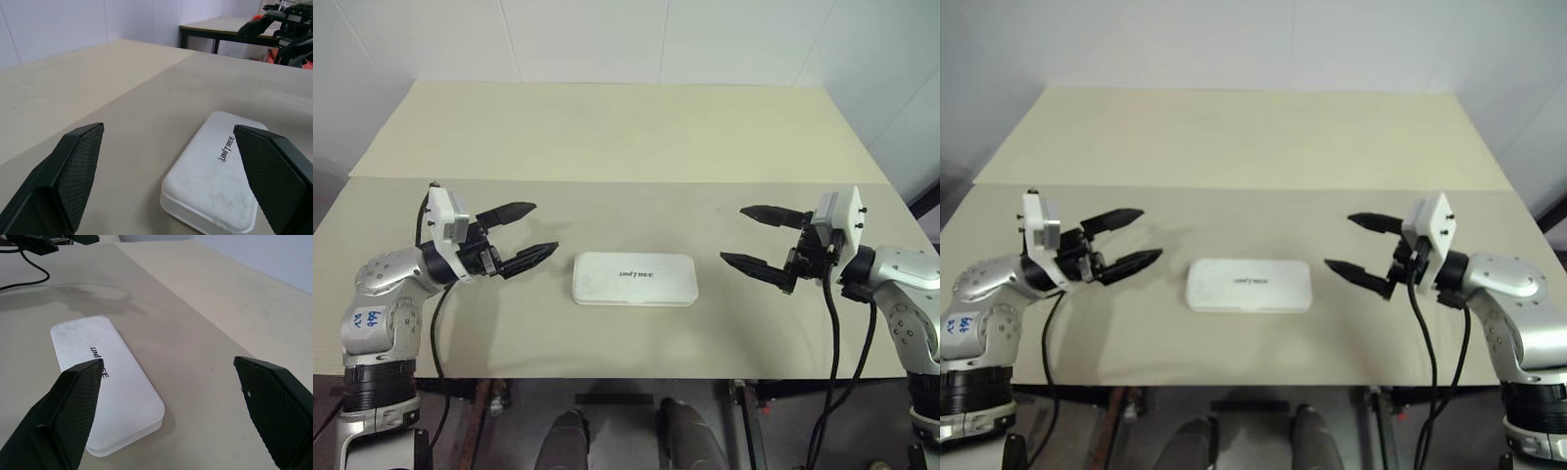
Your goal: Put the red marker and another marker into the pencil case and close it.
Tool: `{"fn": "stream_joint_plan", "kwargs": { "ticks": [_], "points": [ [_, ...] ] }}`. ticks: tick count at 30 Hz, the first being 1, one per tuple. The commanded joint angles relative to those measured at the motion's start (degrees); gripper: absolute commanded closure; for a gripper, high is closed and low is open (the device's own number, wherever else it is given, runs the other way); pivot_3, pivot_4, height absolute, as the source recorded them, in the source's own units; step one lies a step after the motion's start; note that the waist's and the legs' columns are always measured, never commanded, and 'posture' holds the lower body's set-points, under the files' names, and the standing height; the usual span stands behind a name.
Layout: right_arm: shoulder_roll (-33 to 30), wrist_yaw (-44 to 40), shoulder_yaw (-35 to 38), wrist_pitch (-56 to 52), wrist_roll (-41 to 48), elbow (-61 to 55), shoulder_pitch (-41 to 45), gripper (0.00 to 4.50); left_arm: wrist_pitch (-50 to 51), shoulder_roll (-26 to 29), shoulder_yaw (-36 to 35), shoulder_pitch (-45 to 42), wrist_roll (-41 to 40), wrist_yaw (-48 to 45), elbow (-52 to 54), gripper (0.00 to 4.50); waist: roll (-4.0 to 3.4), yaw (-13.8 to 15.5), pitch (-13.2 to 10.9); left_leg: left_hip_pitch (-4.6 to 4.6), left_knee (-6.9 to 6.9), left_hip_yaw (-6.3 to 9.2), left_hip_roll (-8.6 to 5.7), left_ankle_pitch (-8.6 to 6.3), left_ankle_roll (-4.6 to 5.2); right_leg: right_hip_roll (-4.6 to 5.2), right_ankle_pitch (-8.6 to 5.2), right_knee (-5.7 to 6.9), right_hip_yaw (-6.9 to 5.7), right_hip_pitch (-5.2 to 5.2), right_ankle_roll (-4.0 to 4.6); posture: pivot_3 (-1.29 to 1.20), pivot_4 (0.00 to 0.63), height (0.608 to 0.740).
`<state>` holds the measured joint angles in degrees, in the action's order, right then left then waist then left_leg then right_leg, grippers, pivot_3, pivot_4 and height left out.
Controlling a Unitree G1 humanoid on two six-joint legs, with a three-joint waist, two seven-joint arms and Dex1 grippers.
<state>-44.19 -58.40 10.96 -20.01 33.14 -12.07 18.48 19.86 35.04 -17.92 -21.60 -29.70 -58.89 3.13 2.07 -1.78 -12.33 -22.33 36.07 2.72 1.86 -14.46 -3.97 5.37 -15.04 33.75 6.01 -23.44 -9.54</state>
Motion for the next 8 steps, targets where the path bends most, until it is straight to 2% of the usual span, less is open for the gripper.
{"fn": "stream_joint_plan", "kwargs": {
  "ticks": [1,8],
  "points": [
    [-0.9,-1.08,2.02,1.73,-0.18,0.6,-0.2,0.0,-1.64,1.09,0.34,0.43,-0.3,0.22,1.87,0.03,0.0,0.06,0.0,0.0,0.01,0.0,0.0,0.0,0.0,0.0,-0.01,0.0,0.0,0.0,0.01,0.0,0.15,0.74],
    [-0.22,-0.57,2.78,3.09,-1.28,1.41,-2.36,0.0,-2.01,2.35,1.04,-0.64,0.54,1.18,-0.07,0.03,0.0,-0.04,0.0,0.0,-0.02,-0.01,0.0,0.0,0.0,0.0,-0.04,-0.03,0.0,-0.01,0.08,0.0,0.15,0.74]
  ]
}}
